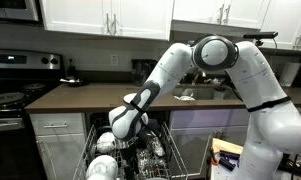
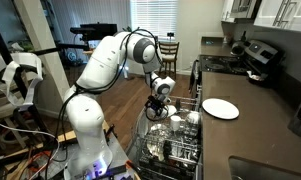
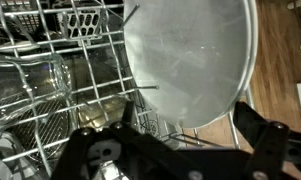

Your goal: Remove one plate from the dishwasher rack and place it on top of the white plate on the countertop

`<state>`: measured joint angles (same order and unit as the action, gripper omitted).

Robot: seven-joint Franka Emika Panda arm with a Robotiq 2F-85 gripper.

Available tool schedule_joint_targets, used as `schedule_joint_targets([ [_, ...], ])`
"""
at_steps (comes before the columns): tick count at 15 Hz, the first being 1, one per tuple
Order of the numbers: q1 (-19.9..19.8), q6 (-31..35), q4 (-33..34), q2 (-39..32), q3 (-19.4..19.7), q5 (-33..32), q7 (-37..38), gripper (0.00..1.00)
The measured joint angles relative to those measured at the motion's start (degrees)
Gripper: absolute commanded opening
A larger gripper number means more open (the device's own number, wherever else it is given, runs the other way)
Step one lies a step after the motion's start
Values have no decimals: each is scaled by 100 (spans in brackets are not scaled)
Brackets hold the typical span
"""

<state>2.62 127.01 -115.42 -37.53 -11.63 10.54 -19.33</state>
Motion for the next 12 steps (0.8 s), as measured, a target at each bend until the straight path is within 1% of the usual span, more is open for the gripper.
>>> schedule_joint_targets([
  [7, 3, -85, 4, 0, 56, 0, 290, 100],
  [12, 3, -113, 2, -2, 106, 0, 309, 100],
])
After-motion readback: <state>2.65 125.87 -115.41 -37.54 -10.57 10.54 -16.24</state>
